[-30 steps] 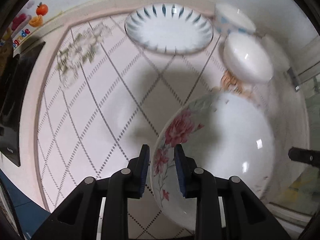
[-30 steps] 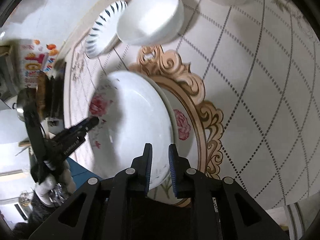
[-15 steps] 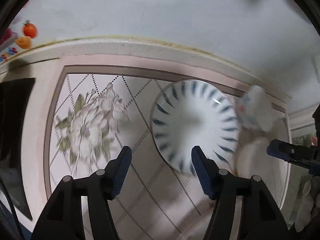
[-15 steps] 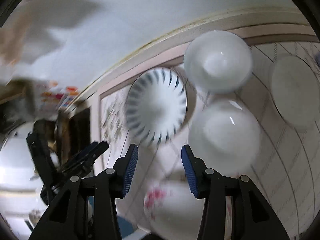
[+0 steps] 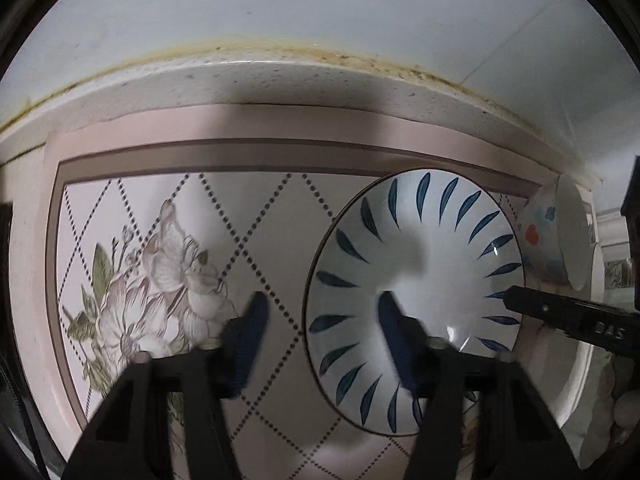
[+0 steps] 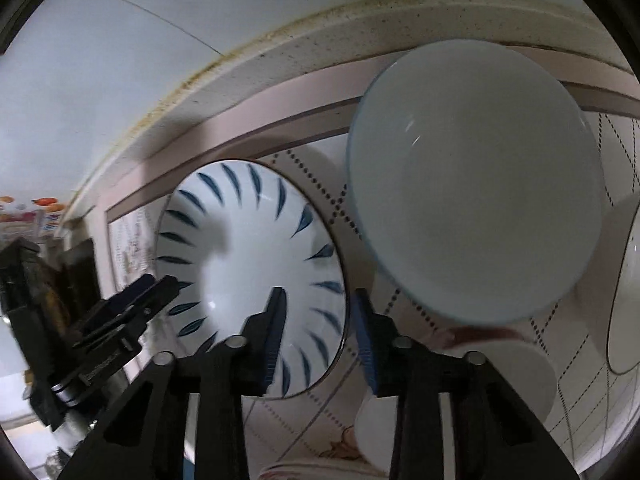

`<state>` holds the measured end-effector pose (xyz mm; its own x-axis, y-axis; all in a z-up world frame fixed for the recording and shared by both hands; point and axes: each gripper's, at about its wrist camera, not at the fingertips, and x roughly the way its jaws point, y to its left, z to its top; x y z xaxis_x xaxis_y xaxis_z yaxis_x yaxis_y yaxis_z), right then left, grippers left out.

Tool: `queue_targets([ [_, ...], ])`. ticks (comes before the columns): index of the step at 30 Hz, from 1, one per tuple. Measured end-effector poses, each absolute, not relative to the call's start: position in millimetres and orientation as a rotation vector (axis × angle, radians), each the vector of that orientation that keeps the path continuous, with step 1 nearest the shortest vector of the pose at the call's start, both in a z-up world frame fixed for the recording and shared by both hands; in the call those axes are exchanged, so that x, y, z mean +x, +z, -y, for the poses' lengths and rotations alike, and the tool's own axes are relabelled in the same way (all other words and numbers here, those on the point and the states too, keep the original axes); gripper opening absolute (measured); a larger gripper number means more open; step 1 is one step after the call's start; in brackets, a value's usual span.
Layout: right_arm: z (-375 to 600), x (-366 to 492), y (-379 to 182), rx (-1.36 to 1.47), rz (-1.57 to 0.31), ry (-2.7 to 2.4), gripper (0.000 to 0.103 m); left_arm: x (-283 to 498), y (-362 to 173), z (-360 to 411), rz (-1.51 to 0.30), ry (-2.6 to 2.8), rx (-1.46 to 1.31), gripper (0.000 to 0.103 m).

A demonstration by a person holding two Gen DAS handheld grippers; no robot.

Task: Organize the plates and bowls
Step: 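Close both grippers on the blue-striped plate rim, then carry the blue-striped plate with both grippers and lower it onto the plate stack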

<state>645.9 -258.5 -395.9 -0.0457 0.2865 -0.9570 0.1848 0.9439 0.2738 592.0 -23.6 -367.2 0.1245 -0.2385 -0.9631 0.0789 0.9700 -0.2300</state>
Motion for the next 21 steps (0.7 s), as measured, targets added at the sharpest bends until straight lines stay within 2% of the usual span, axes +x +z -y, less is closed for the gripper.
queue_targets([
  [1, 257.7, 645.7, -400.4, 0.350, -1.634, 0.071, 0.019, 591.8, -369.7, 25.4, -1.432, -0.237, -0.125, 0.029],
  [3, 255.2, 646.4, -402.4, 0.296, -1.619, 0.057, 0.013, 590.2, -374.1, 27.3, -1.436, -0.243, -0.131, 0.021],
  [12, 252.7, 635.1, -393.1, 0.249, -1.583, 0.071, 0.011, 569.3, -369.2, 14.9, -1.395, -0.213, -0.123, 0.019],
  [21, 256.5, 606.5, -352.5, 0.271, -1.542, 0.149, 0.011, 510.1, -316.1, -2.3, -1.329, -0.203, -0.143, 0.019],
])
